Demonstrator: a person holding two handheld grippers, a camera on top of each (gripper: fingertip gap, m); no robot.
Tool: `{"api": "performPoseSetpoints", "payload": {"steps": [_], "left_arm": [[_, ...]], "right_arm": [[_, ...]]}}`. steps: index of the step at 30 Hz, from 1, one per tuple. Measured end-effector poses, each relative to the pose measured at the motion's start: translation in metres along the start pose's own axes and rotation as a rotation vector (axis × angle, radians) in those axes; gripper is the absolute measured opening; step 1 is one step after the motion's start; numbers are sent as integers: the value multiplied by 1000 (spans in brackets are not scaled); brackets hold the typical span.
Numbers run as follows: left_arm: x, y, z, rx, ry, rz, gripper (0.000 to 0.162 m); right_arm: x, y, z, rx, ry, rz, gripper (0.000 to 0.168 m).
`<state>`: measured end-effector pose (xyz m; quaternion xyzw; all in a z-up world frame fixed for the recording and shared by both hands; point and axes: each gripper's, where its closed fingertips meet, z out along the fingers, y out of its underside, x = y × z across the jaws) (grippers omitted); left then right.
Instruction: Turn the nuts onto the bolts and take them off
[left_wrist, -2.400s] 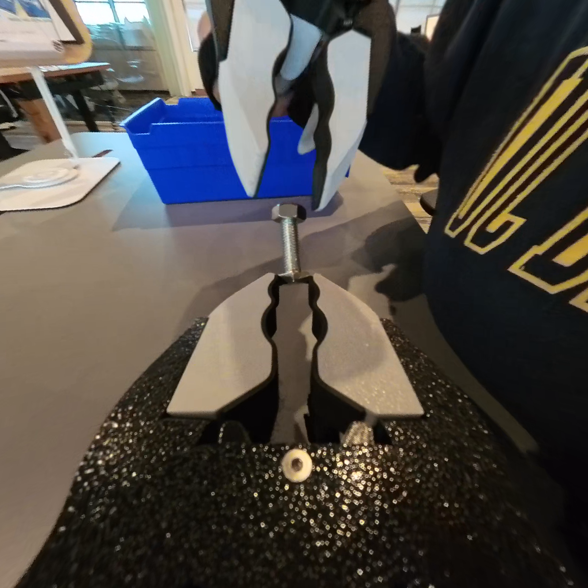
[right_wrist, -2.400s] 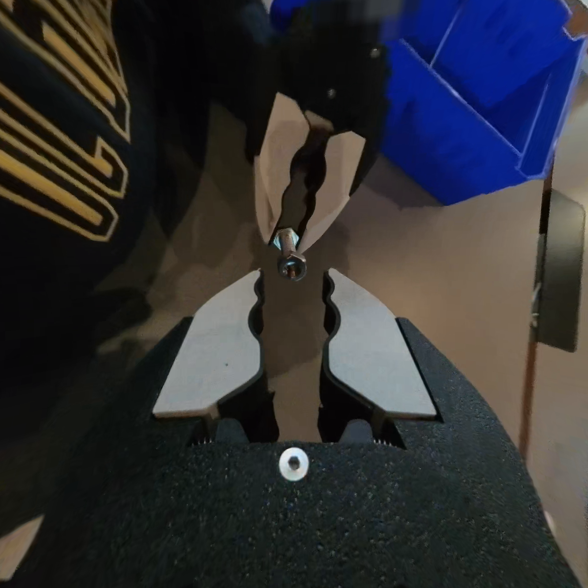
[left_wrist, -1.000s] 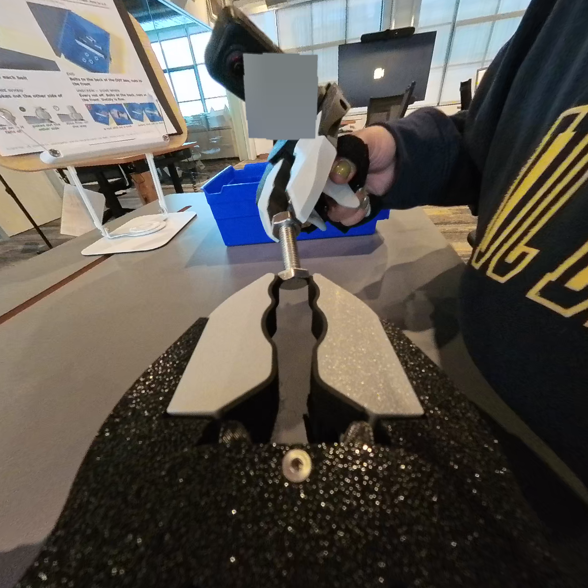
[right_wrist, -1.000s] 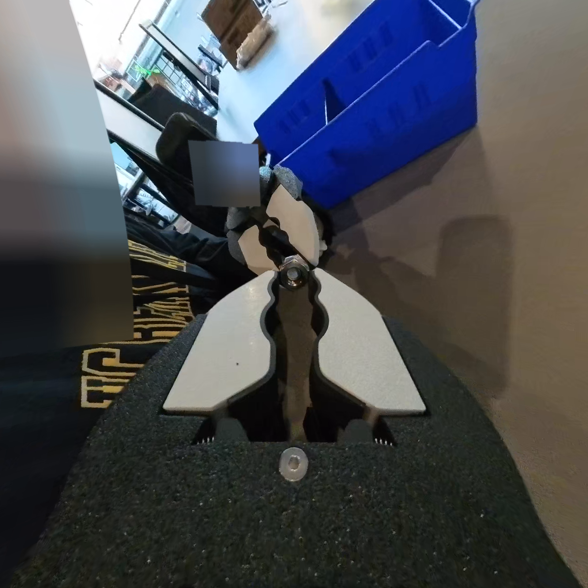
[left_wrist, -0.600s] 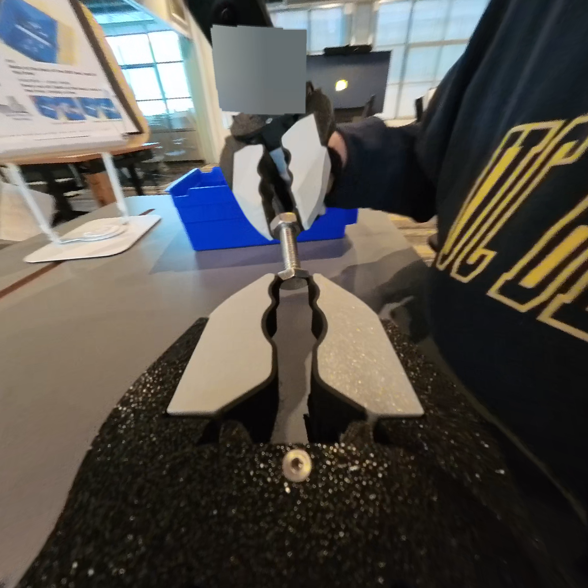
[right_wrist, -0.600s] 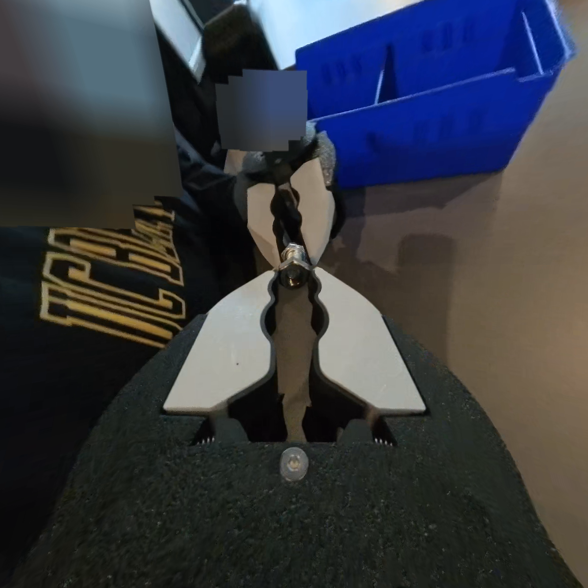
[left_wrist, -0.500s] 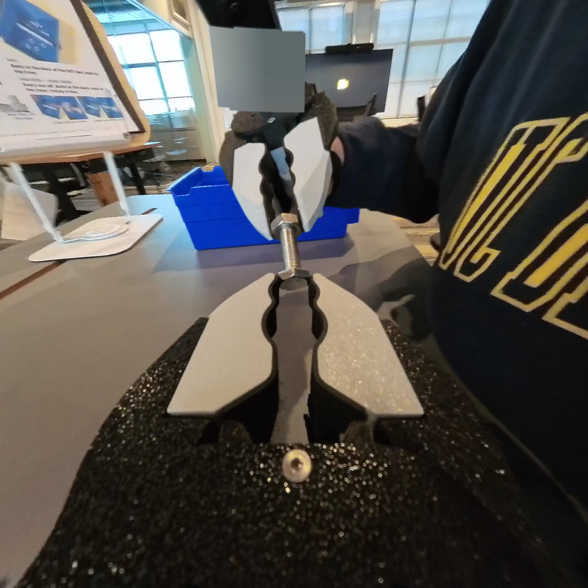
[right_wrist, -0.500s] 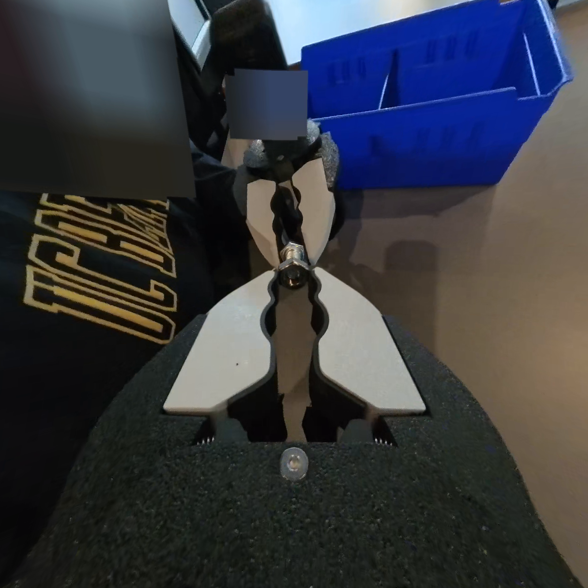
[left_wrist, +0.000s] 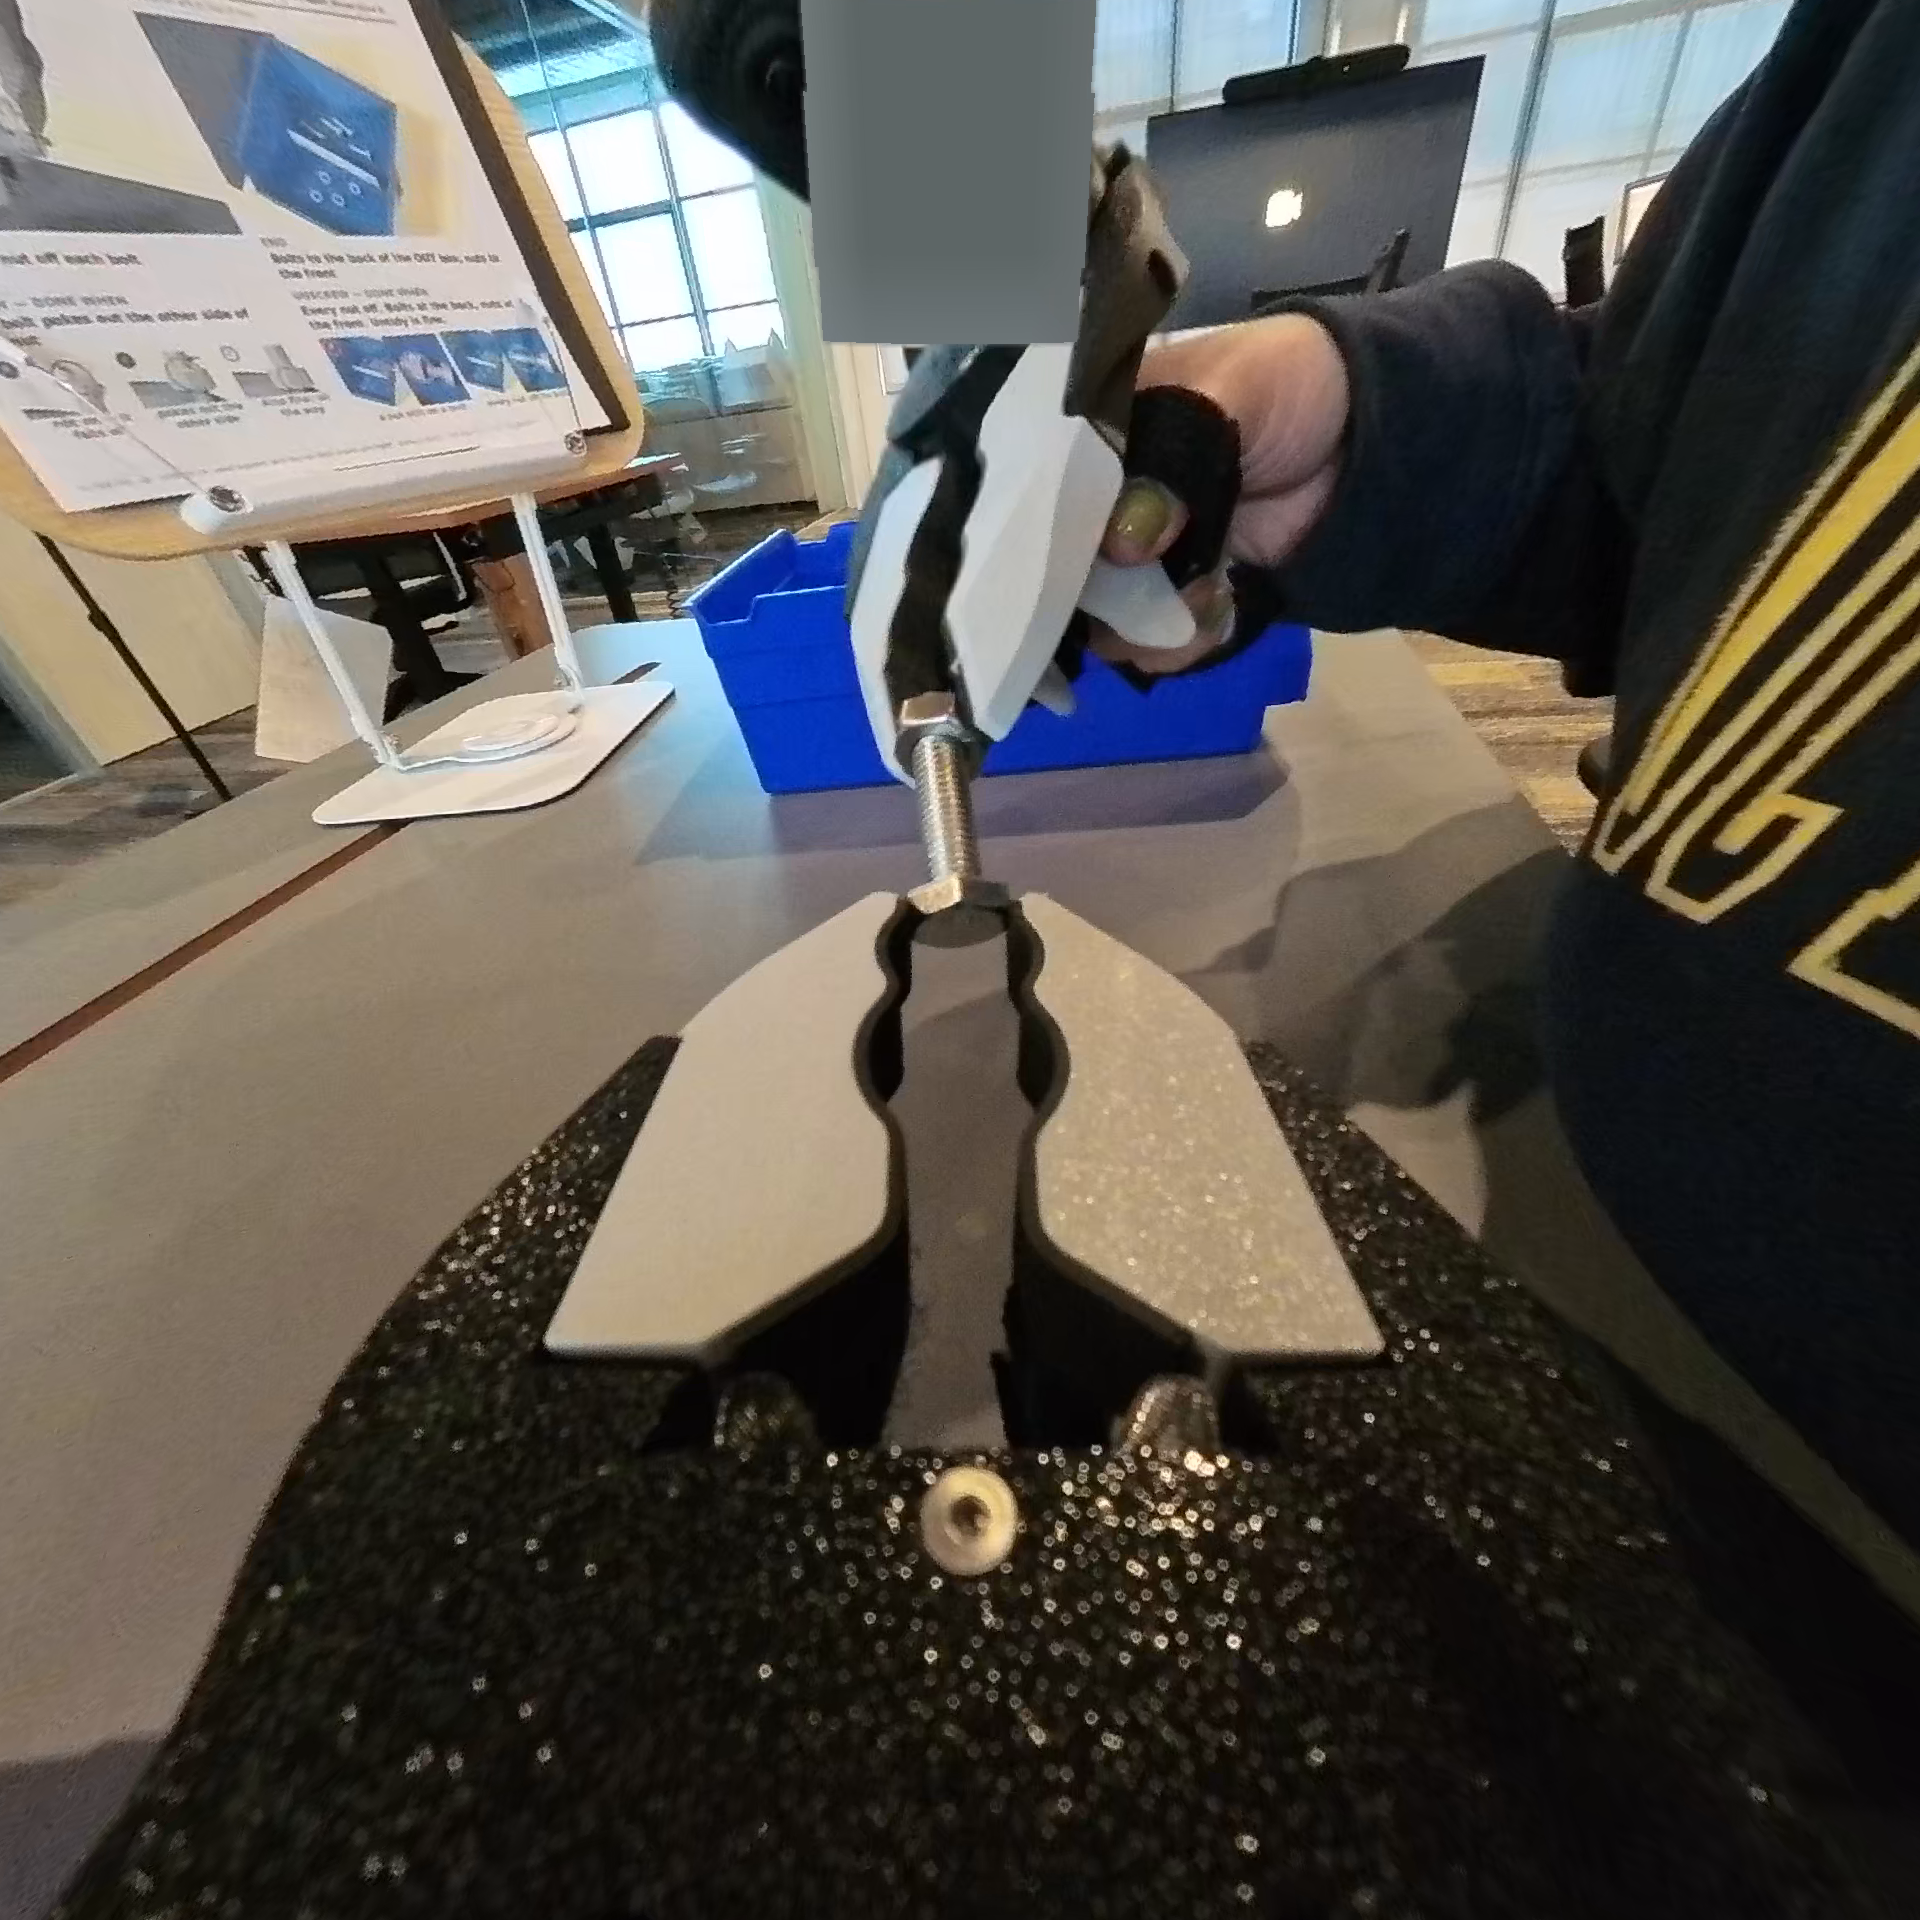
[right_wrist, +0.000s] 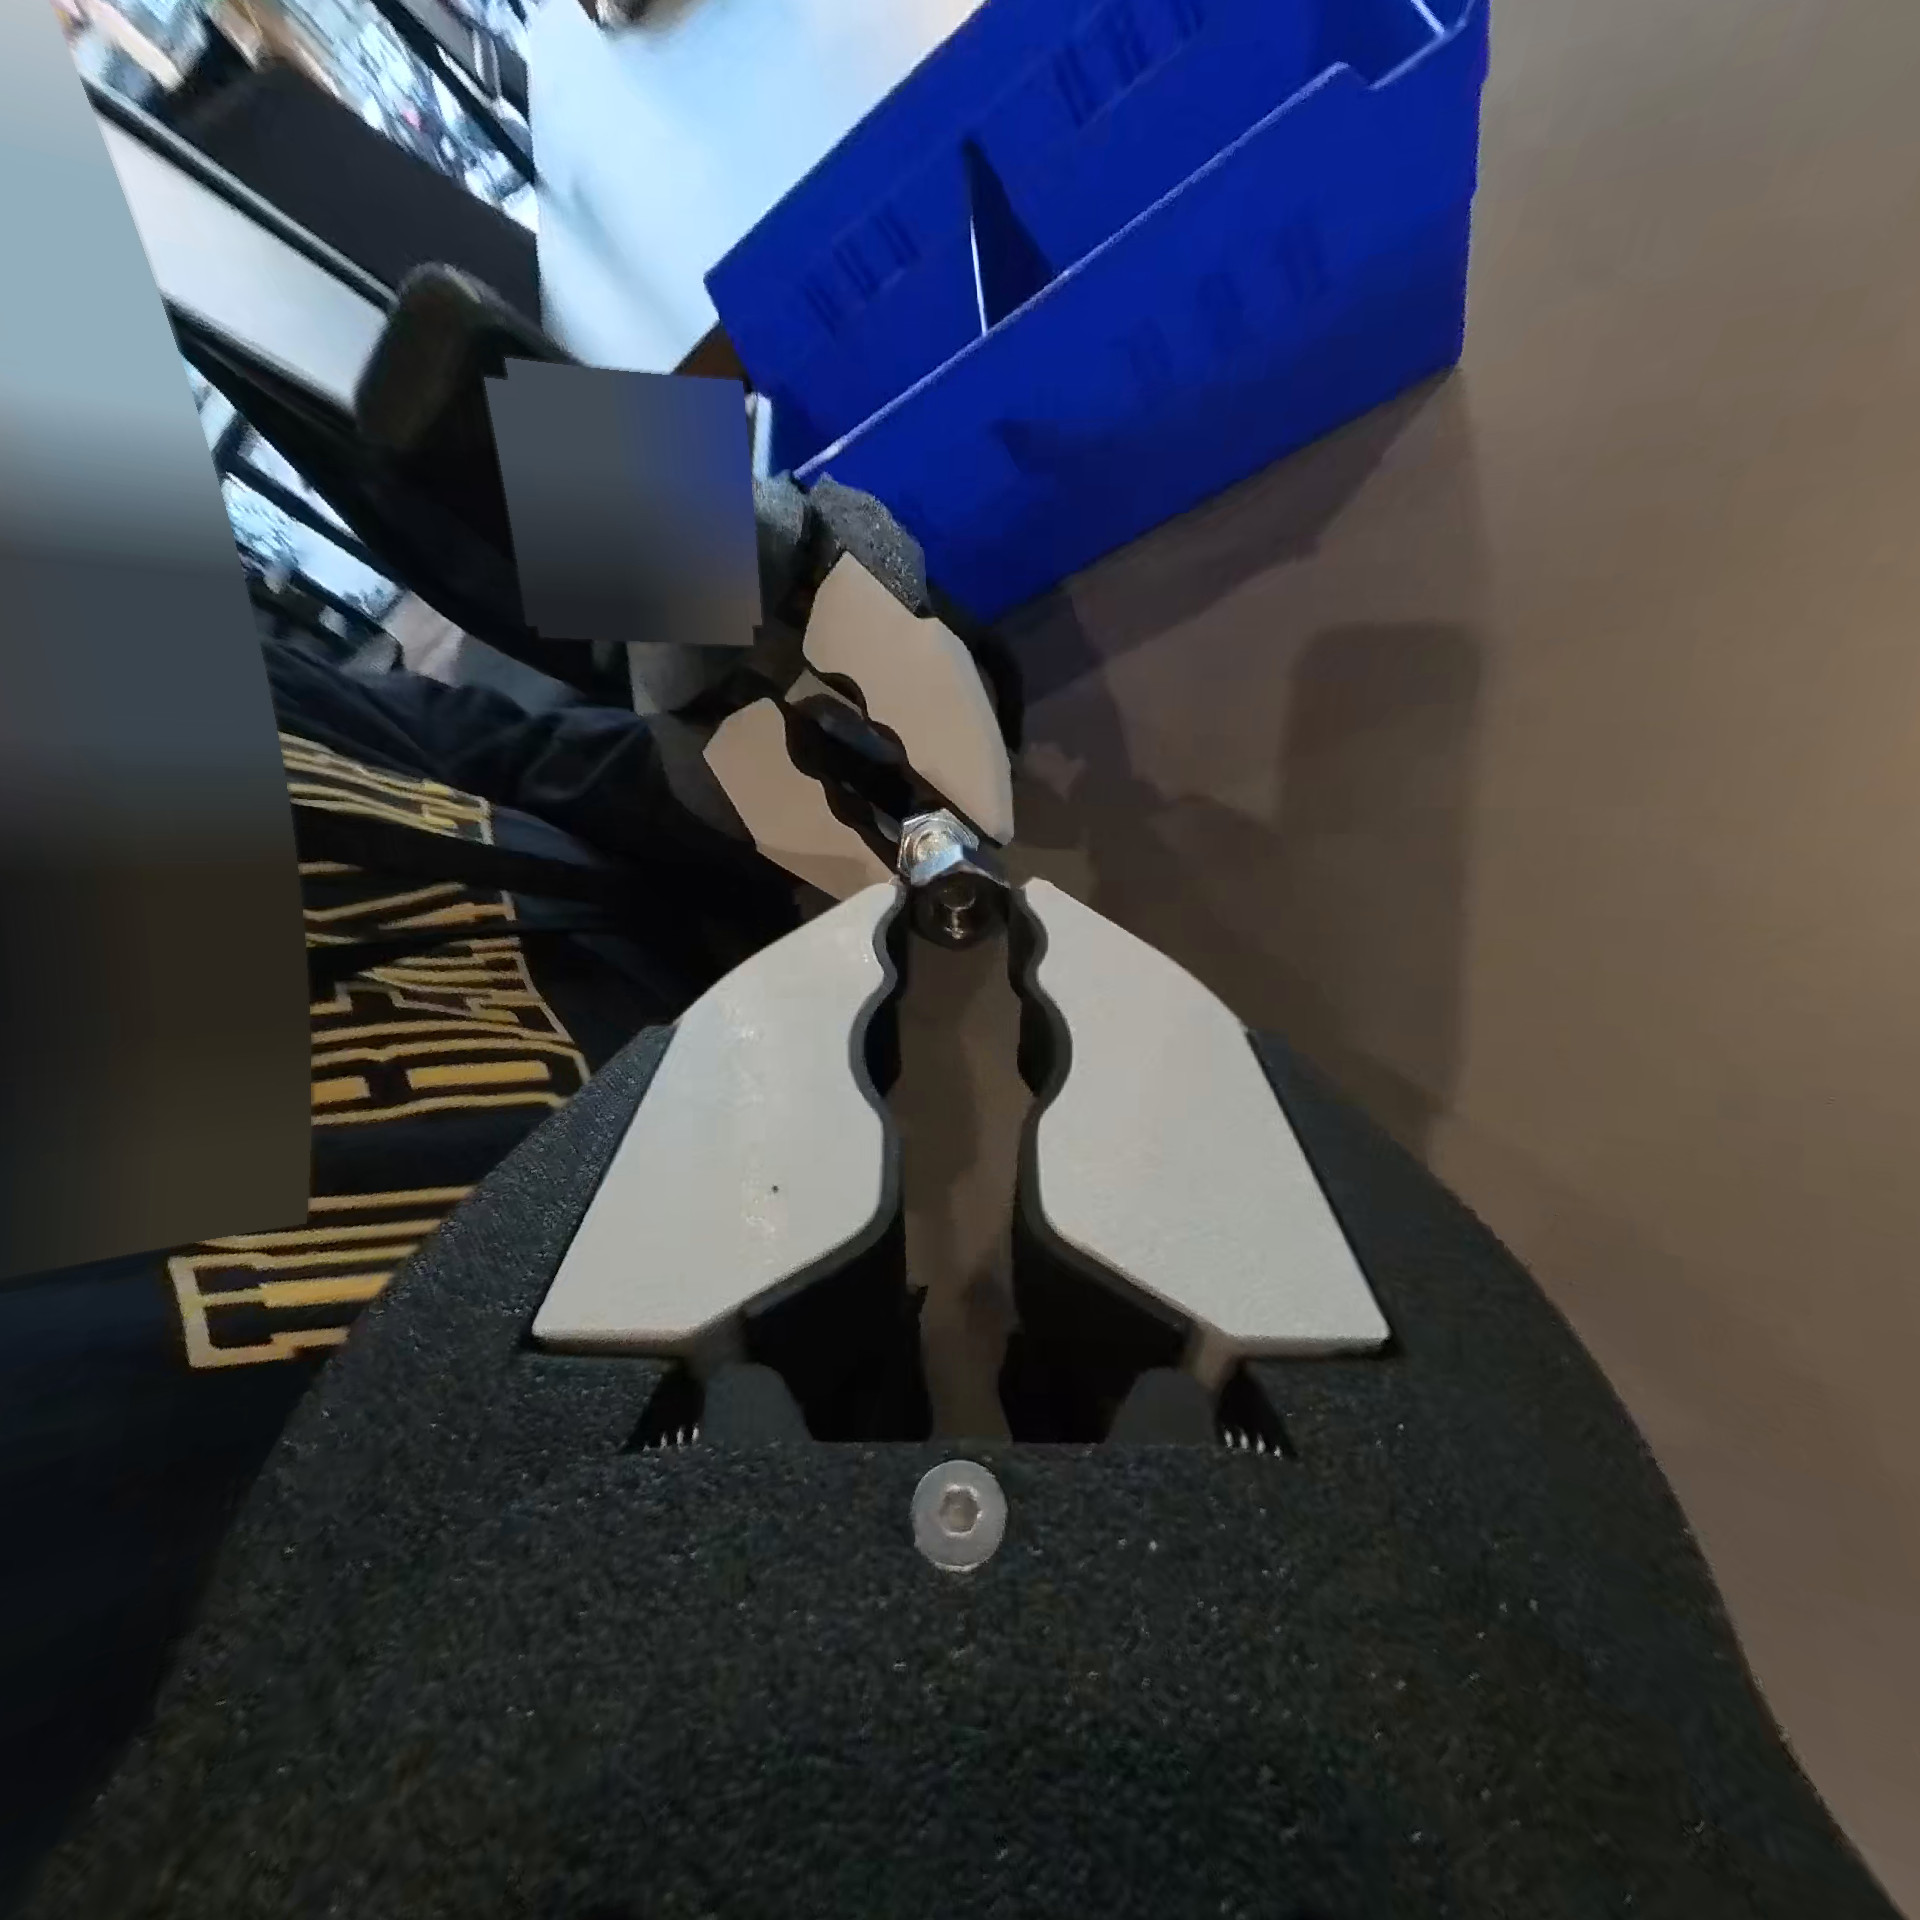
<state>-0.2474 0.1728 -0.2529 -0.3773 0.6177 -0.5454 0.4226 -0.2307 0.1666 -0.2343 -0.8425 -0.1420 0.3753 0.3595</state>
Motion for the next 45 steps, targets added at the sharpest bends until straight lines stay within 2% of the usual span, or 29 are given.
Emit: {"api": "performPoseSetpoints", "payload": {"steps": [3, 6, 11, 14, 16, 21, 23, 45], "left_arm": [[2, -1, 0, 8, 22, -8, 17], [8, -2, 0, 22, 79, -40, 17], [22, 0, 3, 13, 199, -87, 17], [24, 3, 5, -7, 200, -73, 17], [20, 2, 4, -2, 163, -61, 17], [4, -3, -1, 21, 35, -11, 16], [2, -4, -1, 29, 22, -11, 16], [3, -4, -1, 57, 58, -61, 17]], "right_arm": [[-2, 1, -1, -27, 10, -77, 17], [-6, 4, -3, -75, 23, -236, 17], [-11, 17, -7, -216, 41, -664, 18], [-9, 22, -8, -269, 68, -854, 18], [-8, 19, -7, -263, 75, -760, 18], [-5, 3, -1, -158, 16, -96, 18], [-6, 0, -1, -120, -28, 5, 17], [-7, 1, -2, -143, 66, -268, 23]]}}
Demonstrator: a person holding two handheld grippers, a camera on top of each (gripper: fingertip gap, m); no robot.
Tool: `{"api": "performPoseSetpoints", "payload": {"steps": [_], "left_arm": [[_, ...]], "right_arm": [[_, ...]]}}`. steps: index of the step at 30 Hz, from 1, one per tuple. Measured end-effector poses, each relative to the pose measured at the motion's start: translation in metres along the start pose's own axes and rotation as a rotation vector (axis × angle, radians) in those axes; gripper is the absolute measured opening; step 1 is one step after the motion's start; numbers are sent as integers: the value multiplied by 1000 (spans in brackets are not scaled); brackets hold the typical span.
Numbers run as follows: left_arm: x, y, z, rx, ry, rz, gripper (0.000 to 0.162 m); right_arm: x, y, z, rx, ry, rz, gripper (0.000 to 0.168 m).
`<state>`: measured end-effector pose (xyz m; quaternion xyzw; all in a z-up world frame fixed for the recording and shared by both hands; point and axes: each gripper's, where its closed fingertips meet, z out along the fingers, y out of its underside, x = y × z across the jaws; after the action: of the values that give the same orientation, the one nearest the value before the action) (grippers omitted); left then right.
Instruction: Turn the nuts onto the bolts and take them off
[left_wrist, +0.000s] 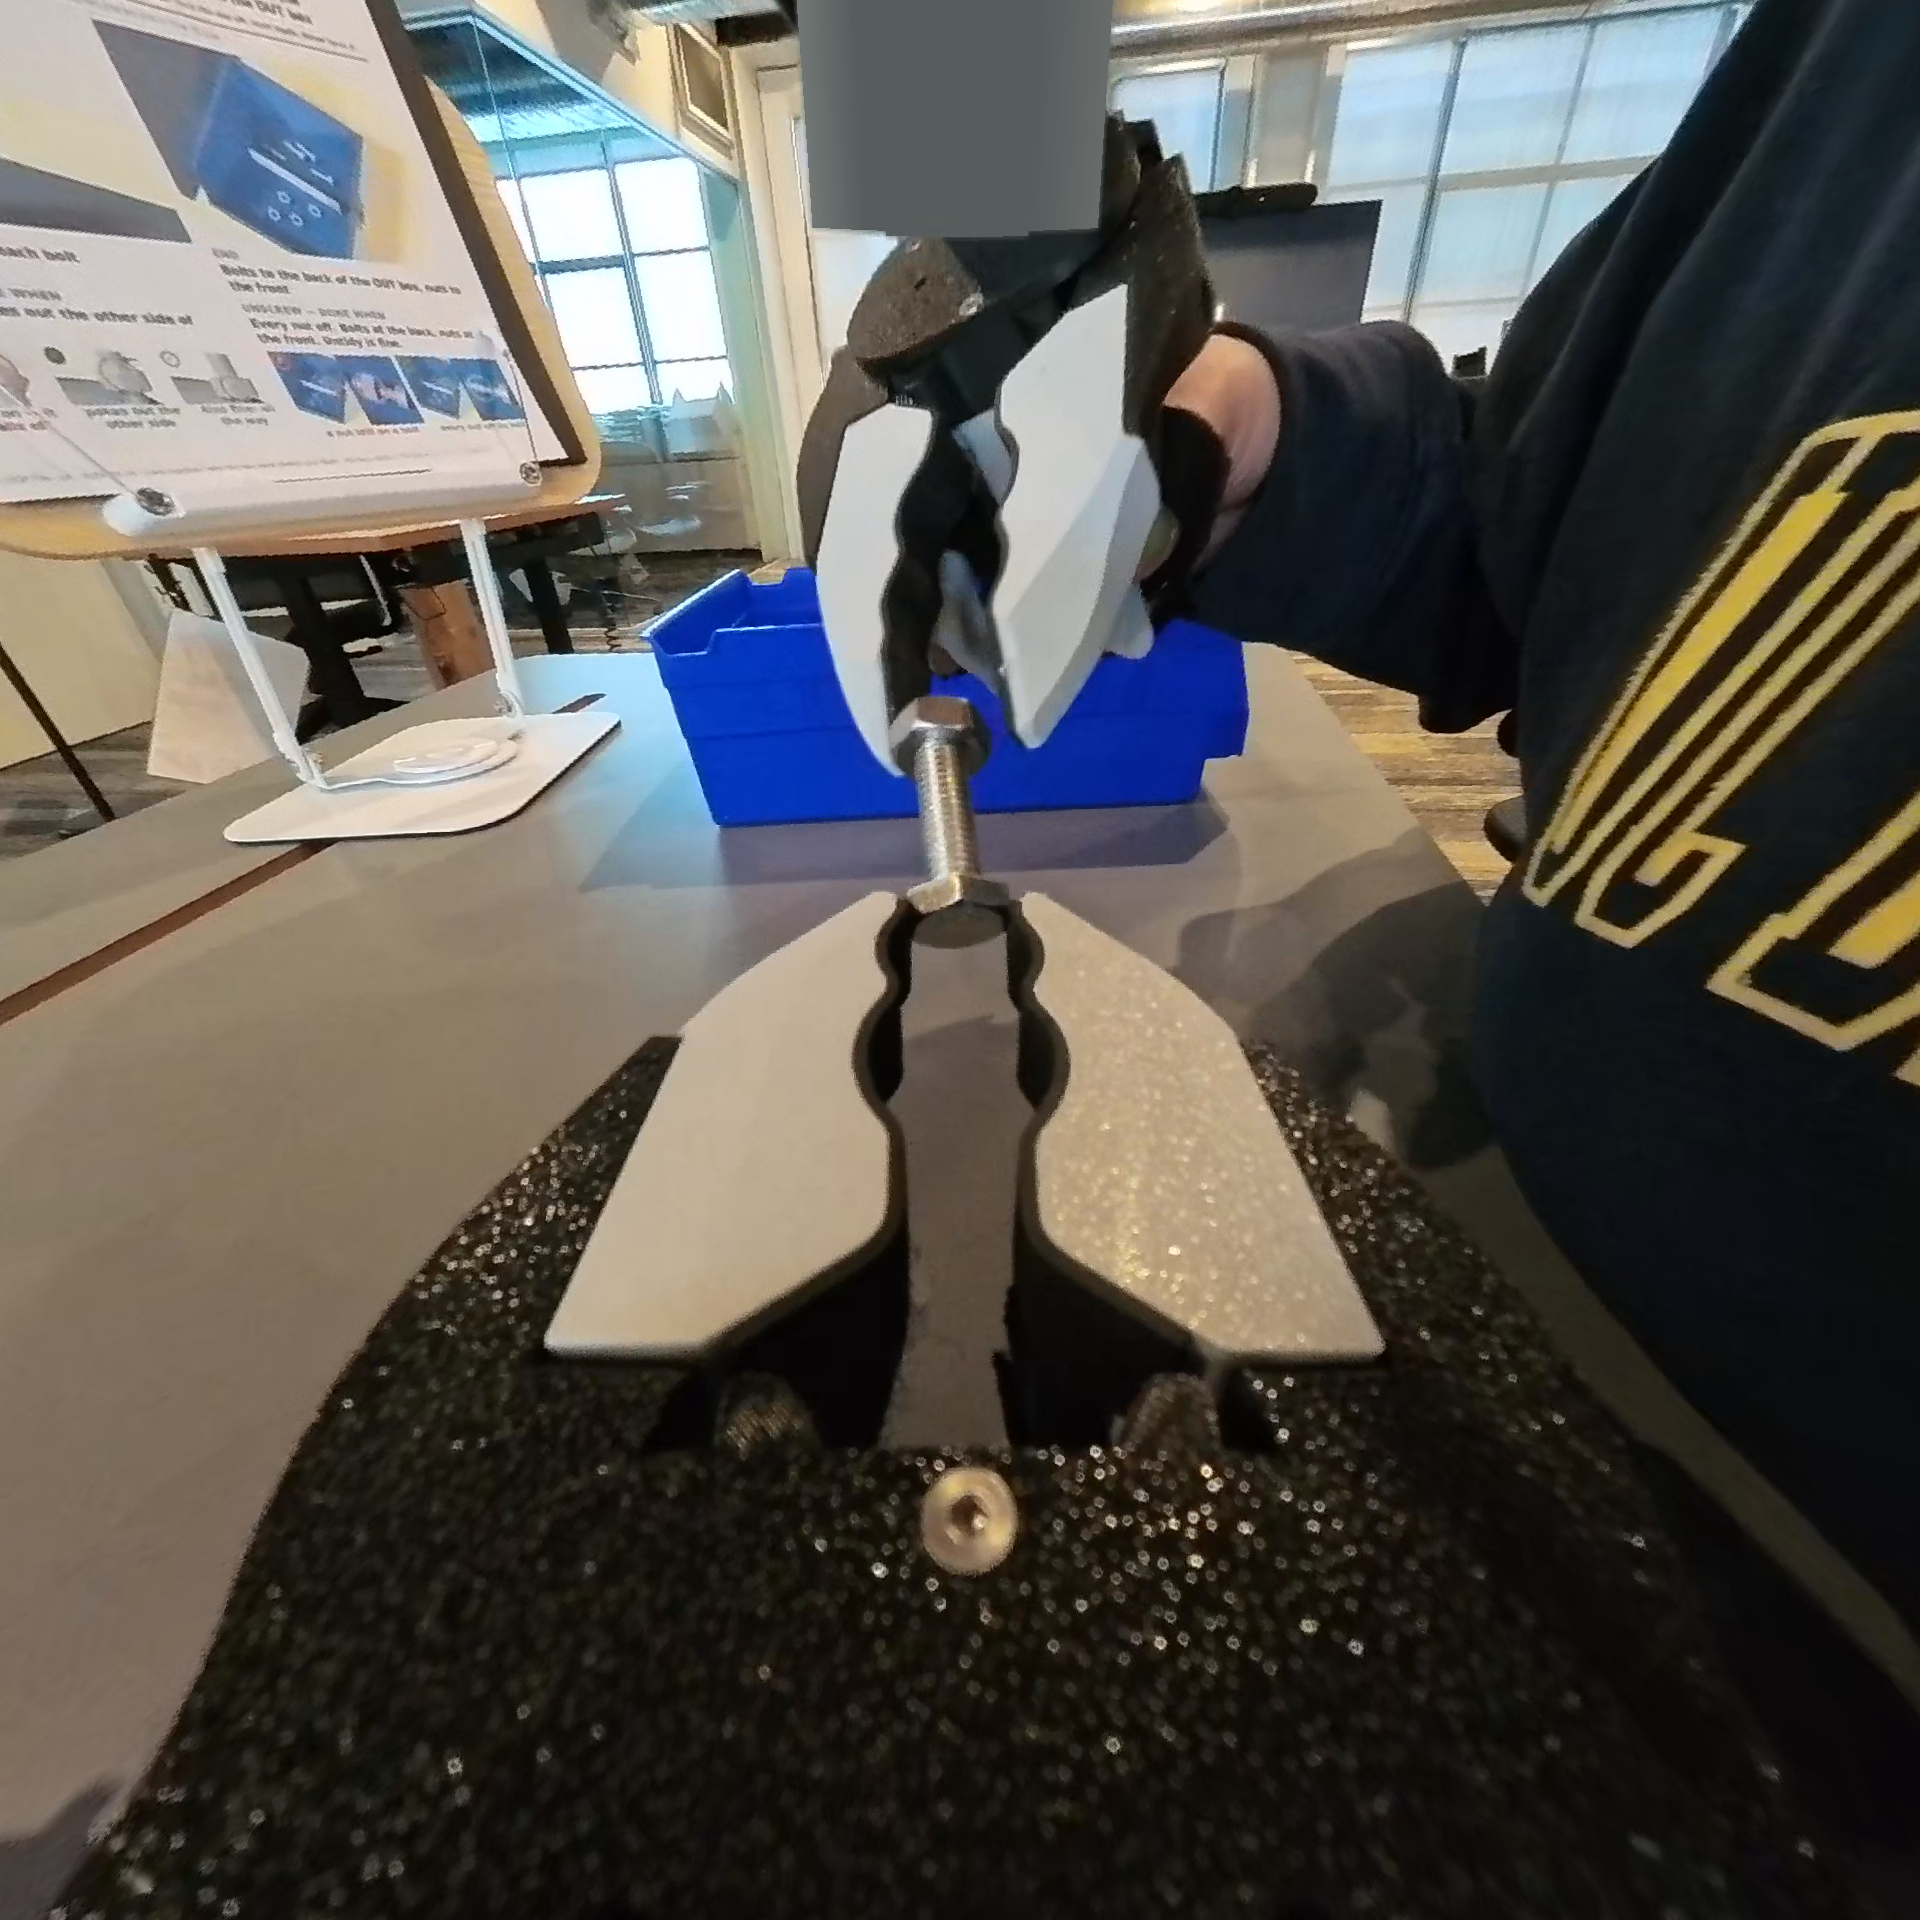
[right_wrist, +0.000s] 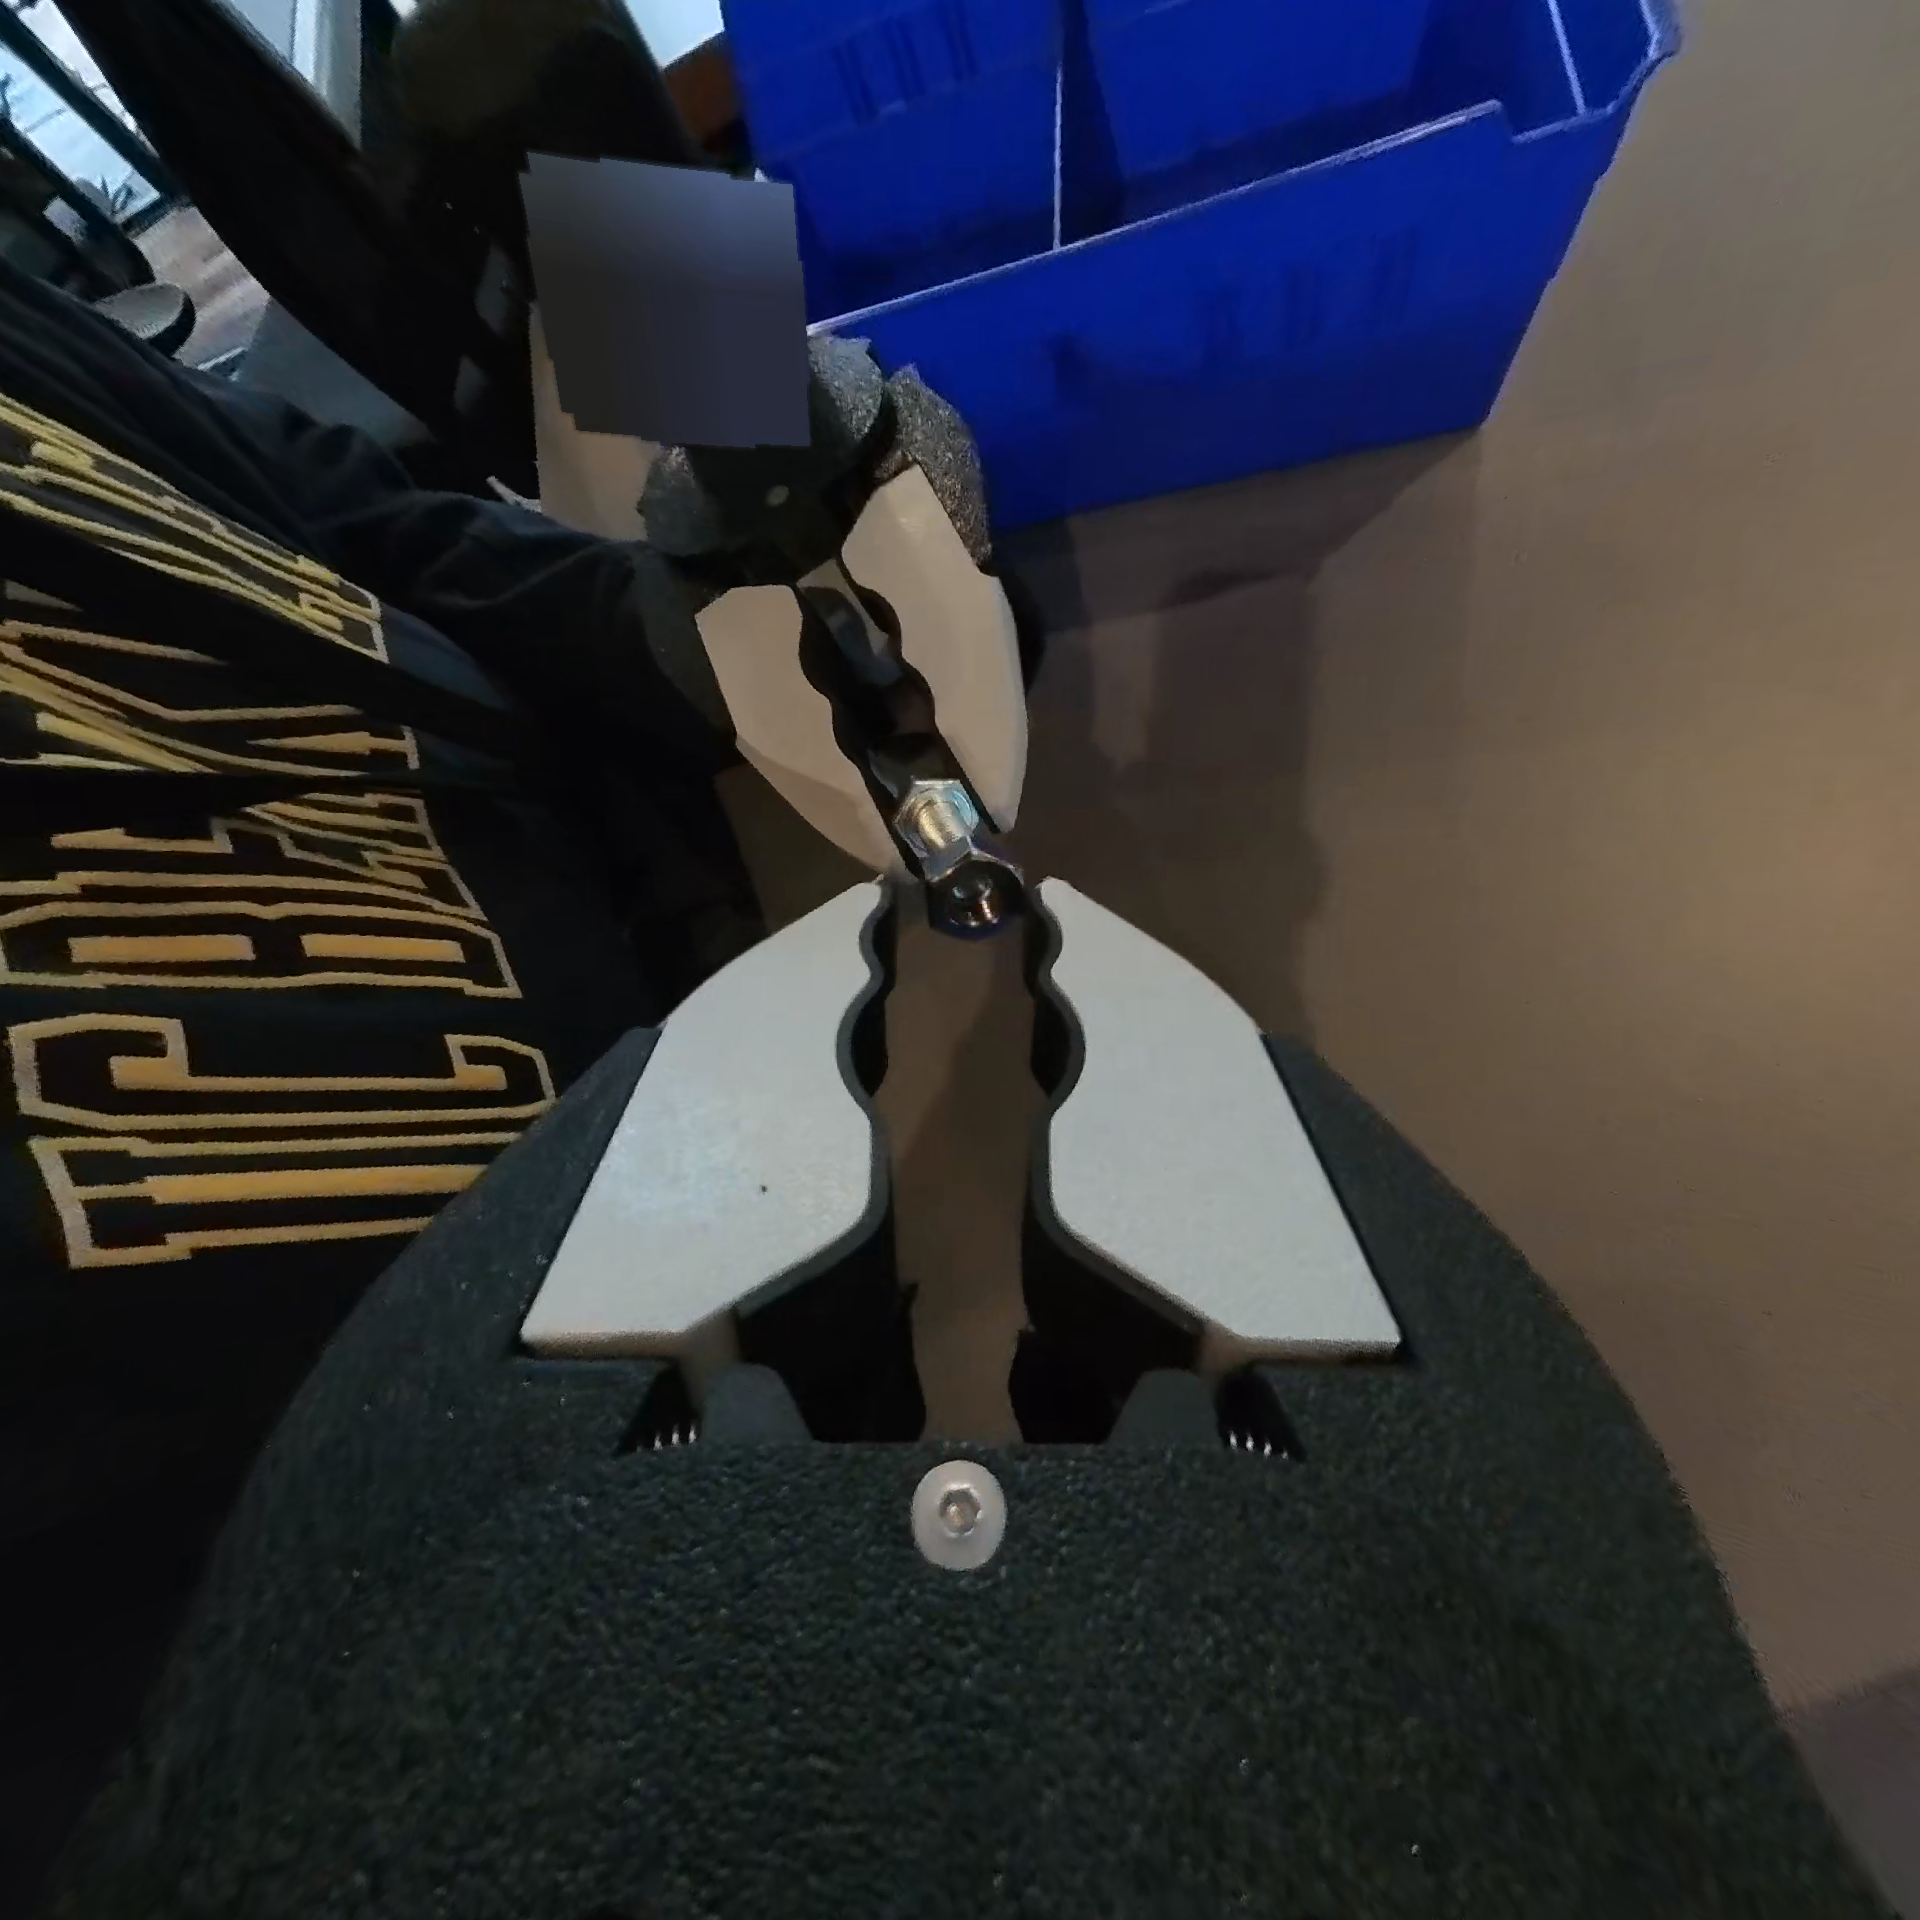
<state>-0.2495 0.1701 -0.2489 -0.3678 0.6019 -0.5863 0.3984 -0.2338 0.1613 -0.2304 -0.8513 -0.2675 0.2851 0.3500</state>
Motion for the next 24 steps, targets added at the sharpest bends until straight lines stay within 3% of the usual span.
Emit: {"api": "performPoseSetpoints", "payload": {"steps": [24], "left_arm": [[1, -2, 0, 19, 10, -12, 17]], "right_arm": [[-8, 10, -1, -67, -36, -49, 21]]}}
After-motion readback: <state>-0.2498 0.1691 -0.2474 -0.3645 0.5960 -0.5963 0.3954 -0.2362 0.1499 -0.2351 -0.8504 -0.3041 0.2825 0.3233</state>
